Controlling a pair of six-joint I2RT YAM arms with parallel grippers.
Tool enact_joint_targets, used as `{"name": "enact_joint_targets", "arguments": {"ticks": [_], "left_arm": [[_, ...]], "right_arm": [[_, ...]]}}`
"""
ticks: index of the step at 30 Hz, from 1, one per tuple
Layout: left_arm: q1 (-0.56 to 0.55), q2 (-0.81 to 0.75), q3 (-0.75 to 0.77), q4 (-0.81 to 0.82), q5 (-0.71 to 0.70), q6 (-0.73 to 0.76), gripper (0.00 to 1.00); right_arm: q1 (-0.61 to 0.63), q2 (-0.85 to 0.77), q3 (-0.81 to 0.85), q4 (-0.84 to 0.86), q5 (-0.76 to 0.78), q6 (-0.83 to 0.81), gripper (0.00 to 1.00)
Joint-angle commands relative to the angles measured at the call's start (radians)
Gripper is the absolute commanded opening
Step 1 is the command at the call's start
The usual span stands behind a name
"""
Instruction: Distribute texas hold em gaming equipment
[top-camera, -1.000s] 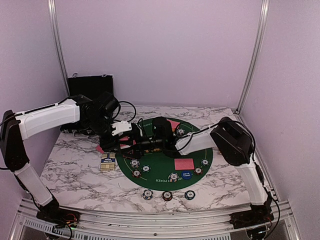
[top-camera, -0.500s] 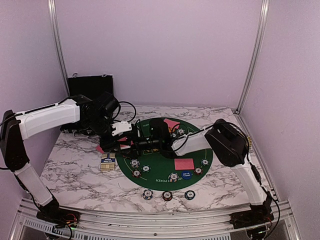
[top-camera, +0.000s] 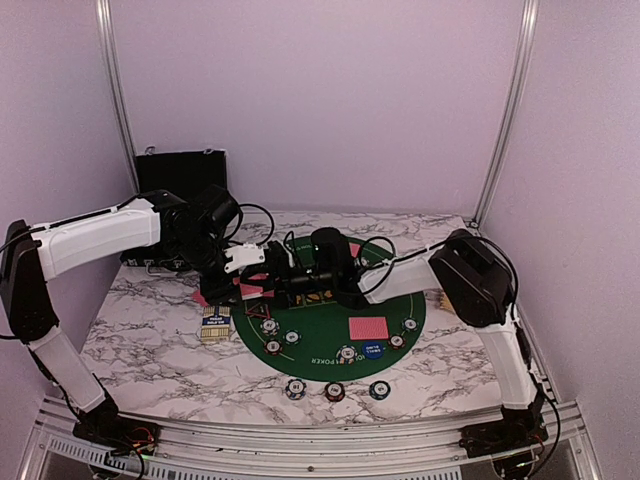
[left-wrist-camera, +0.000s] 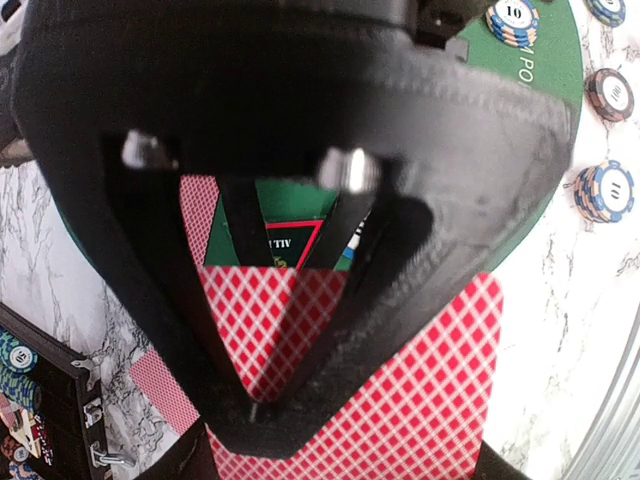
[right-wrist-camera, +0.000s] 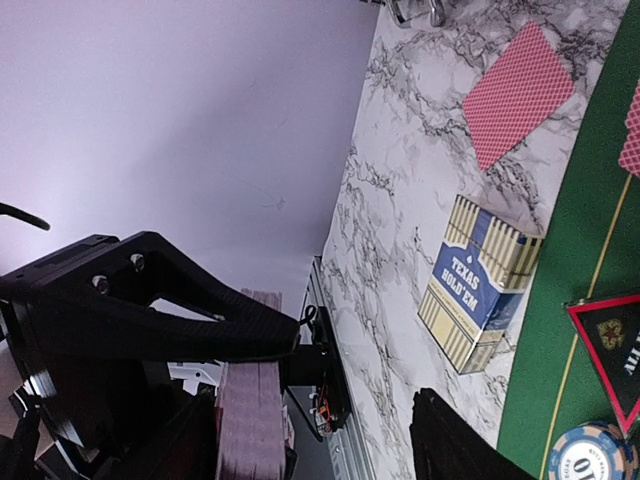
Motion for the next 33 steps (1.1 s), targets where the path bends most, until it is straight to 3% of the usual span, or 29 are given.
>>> {"name": "enact_joint_targets", "arguments": {"ticks": [1,20,22,26,33], "left_arm": [[0.002,-0.016,0.030,-0.010,-0.013,0.008,0.00],[0.002,-0.005,0.021,-0.010,-0.042,0.016,0.00],[0.002,-0.003,0.018,-0.010,-0.046,0.018,0.00],[0.002,0.005,0.025,-0.010,-0.038,0.016,0.00],[0.002,0.005,0.035,-0.010,-0.025,0.008,0.00]], "right_arm": [[-0.012,-0.050,-0.047,-0.062,0.003,-0.057,0.61],[-0.031,-0.150,-0.114,-0.081,-0.005,-0.087,0.34],[-0.030,-0.156,-0.118,-0.074,-0.006,-0.082,0.40],[-0.015,-0.151,-0.102,-0.087,0.001,-0.090,0.68],[0.017,-0.082,-0.044,-0.033,-0.009,-0.035,0.74]]}}
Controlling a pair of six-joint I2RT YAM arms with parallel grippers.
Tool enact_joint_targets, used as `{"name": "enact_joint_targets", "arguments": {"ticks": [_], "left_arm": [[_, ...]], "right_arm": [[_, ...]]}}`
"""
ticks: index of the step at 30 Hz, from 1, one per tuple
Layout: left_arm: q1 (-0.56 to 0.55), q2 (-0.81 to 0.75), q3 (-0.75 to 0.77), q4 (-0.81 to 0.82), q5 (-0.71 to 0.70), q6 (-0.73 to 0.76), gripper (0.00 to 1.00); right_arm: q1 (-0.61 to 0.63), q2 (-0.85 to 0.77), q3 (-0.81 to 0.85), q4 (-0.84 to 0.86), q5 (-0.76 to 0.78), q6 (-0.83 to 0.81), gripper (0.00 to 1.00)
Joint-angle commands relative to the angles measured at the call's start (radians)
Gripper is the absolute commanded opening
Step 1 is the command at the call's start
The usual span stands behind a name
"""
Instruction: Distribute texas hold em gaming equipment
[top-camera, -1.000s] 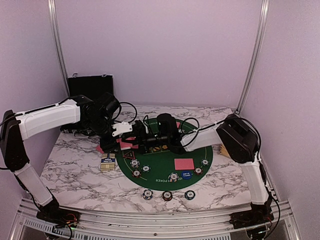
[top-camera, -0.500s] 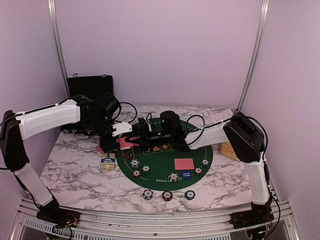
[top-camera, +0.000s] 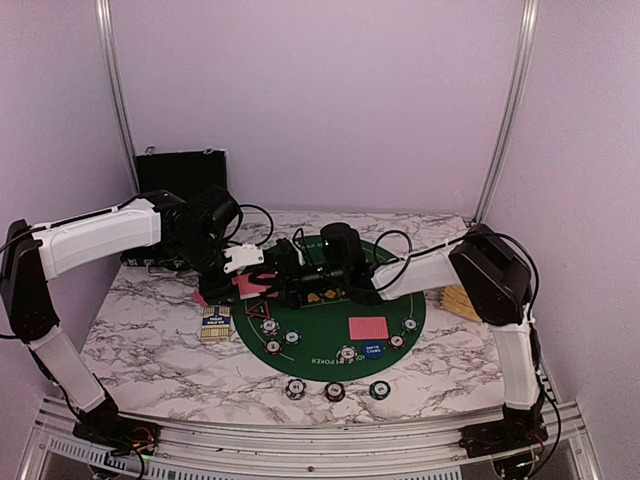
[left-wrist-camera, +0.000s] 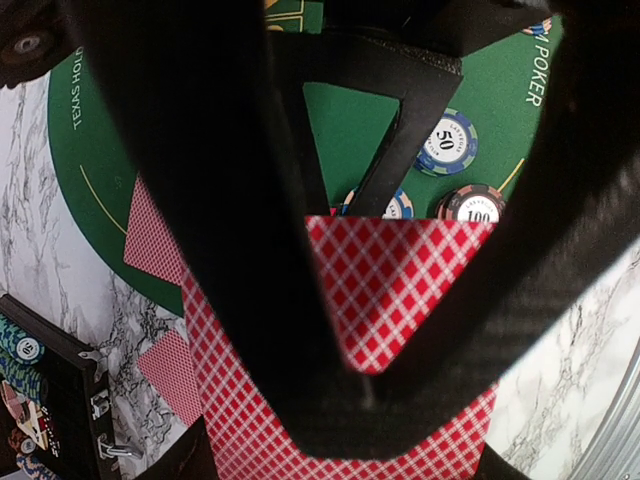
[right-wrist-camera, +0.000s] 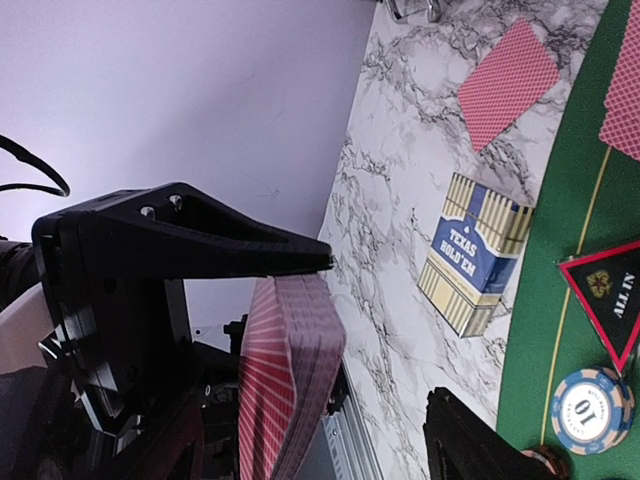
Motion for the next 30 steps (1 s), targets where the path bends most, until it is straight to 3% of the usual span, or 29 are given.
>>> {"name": "enact_joint_targets", "arguments": {"ticks": [1,14,30], "left_arm": [[0.002,0.001,0.036,-0.007,0.012,-0.003,0.00],[0.002,-0.007,0.030,-0.008,0.015,-0.001,0.00],[0.002,-0.009,0.026,-0.008,0.003,0.002,0.00]], "right_arm": [[0.028,0.054,0.074,0.052,-0.006,0.045,0.75],[0.040,0.159,0.189,0.079,-0.005,0.107,0.70],[-0.027,0.034,-0.008,0.049,0.019,0.033,0.49]]}}
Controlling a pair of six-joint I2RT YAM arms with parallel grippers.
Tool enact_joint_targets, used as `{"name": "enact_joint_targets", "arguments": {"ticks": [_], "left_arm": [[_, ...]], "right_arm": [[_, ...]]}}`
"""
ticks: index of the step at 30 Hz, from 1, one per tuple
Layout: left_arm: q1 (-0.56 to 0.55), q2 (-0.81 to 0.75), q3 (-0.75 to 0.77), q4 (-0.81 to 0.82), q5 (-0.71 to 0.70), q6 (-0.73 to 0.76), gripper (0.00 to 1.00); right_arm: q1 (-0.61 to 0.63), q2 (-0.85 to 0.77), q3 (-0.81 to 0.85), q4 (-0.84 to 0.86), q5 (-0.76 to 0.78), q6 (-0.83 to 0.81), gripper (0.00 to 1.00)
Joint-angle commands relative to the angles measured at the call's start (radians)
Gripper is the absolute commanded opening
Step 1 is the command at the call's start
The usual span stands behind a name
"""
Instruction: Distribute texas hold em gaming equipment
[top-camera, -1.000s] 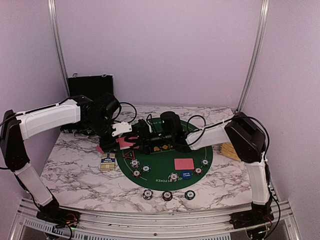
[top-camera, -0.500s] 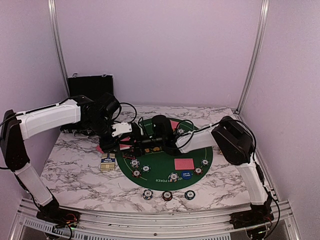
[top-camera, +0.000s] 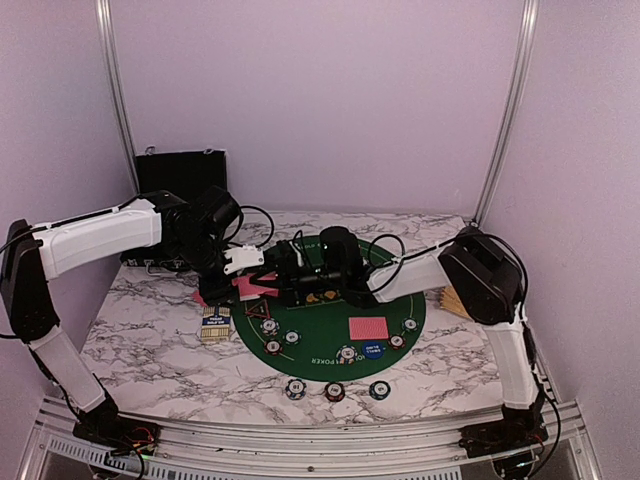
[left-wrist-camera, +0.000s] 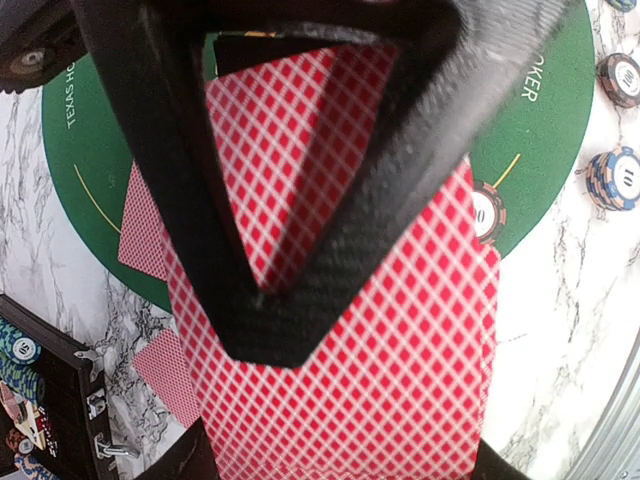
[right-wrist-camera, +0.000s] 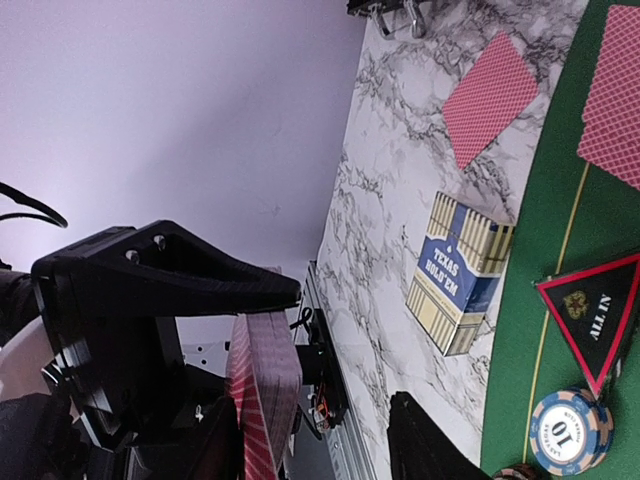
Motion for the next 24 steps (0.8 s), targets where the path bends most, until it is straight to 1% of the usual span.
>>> {"name": "enact_joint_targets", "arguments": {"ticks": [1,6,12,19,24], "left_arm": [[0.002,-0.009,0.026,-0.001,0.001,0.001,0.00],[0.002,-0.006,0.021,-0.001,-0.009,0.002,0.00],[0.003,-0.004,0.017,-0.001,-0.018,0.003,0.00],[0.002,-0.002,0.017,-0.001,-0.015,0.002,0.00],[0.002,-0.003,0.020,-0.001,-0.010,0.001,0.00]], "right_arm": [[-0.014,-0.033,-0.038,-0.020,0.010,-0.026,0.47],[-0.016,-0.063,-0.055,-0.012,0.006,-0.024,0.39],[-0.022,-0.105,-0.085,-0.007,0.006,-0.025,0.26],[-0.033,-0.140,-0.111,-0.021,0.007,-0.041,0.24],[-0.028,-0.142,-0.097,-0.009,-0.005,-0.034,0.27]]}}
